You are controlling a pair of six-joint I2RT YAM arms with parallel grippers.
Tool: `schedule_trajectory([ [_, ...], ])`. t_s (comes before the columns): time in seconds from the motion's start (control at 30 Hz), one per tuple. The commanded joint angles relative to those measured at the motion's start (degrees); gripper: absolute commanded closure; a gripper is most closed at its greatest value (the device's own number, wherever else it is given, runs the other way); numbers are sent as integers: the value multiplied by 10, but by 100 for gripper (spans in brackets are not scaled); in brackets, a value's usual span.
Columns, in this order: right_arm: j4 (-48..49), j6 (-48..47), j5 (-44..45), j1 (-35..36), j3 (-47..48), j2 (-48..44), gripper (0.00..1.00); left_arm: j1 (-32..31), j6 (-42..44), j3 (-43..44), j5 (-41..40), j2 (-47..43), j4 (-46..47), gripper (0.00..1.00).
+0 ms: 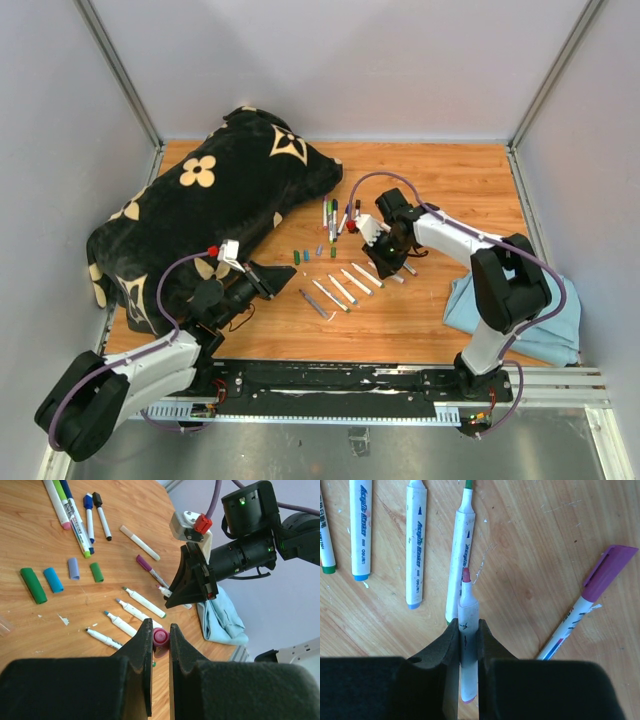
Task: Open the pen caps
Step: Place the pen at the center of the board.
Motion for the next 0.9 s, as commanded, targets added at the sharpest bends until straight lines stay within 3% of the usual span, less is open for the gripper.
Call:
schedule_trajectory([
  [0.0, -13, 13, 5, -13, 20, 18, 88, 4, -3, 3, 12, 14, 37, 100],
  [0.37, 27, 53, 72, -13, 20, 36, 84, 4, -3, 6, 15, 25, 45, 100],
  [0.87, 31, 65, 56, -13, 21, 54, 70, 4, -6, 9, 21, 40, 54, 100],
])
